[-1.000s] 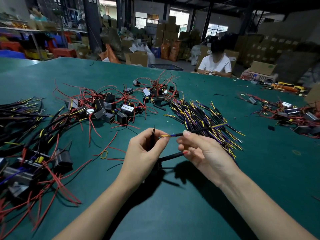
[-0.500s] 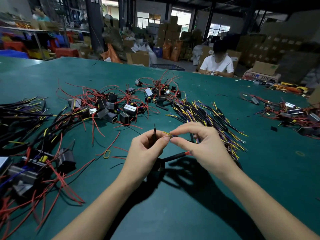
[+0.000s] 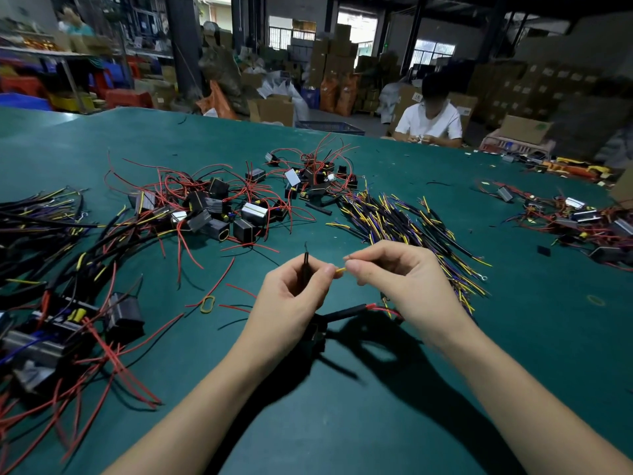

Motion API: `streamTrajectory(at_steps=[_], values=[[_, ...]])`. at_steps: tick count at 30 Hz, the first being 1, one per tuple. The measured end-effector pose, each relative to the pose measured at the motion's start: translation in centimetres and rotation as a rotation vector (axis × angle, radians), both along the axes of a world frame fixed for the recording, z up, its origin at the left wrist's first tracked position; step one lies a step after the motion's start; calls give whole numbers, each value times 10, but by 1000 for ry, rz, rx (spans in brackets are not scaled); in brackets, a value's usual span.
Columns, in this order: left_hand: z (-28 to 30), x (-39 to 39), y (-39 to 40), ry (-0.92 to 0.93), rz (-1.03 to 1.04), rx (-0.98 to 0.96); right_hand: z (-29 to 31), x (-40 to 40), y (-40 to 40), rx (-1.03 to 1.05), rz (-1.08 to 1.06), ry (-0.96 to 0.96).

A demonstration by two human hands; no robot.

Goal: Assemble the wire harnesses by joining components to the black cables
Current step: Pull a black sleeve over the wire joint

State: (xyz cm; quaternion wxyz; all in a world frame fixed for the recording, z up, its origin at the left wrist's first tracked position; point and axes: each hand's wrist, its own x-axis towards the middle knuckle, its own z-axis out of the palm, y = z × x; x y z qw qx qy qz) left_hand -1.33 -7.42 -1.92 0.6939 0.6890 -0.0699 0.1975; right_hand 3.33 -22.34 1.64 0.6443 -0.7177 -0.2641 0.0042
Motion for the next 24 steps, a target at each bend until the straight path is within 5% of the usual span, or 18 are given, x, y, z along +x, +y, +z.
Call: streamTrajectory(at_steps=[6,14,24], values=[[2,-1,-4,-37,10,126,-3,1,7,116,-63,94],[-3,-1,-6,76,38,9,9,4,-2,-312,0,-140],[-2,0,-13,-103,240,183,39,16,-7,-550,33,-361]])
